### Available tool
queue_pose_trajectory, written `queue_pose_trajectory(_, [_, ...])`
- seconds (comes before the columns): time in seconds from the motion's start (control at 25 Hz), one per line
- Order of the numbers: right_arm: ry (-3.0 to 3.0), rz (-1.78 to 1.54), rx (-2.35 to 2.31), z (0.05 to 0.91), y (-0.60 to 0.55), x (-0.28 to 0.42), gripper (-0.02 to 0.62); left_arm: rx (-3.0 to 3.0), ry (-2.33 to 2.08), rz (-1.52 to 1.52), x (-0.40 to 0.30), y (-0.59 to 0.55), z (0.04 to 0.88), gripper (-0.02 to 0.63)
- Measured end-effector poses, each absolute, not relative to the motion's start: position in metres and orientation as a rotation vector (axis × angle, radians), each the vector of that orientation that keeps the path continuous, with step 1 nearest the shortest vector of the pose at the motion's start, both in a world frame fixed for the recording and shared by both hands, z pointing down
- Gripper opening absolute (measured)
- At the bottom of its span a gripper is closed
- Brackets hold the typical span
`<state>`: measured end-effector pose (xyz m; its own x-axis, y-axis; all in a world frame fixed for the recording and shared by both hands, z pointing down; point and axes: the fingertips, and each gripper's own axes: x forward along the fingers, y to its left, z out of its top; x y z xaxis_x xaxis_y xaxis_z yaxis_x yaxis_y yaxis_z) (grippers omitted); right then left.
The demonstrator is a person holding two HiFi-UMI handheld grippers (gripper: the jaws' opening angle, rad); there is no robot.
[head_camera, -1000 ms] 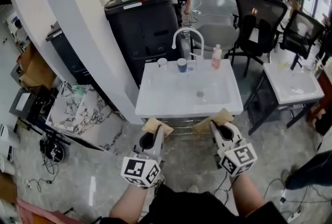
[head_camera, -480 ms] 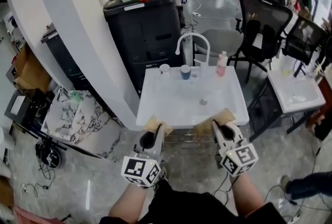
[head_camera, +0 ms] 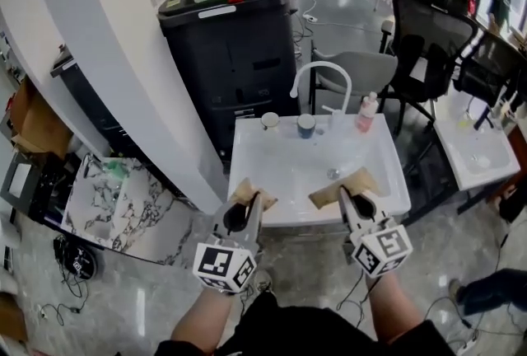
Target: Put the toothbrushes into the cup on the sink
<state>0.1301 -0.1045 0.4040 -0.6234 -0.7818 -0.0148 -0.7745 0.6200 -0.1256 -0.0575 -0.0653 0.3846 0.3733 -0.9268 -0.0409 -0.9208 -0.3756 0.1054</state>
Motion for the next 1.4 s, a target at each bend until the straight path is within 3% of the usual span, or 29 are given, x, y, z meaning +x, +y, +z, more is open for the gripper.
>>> queue_pose_trajectory(0.76, [2.730,-0.172,-1.458,0.404,-0.205,0.038,0.023,2.594,-1.579,-0.147,-0.148,-0.177,0.393,0.038])
queue_pose_trajectory(1.4, [2.676,-0.115,-1.575,0.399,-0.225,0.006,0.023,2.628,-1.479,-0.156,-0.187,-0.208,0.401,0.038])
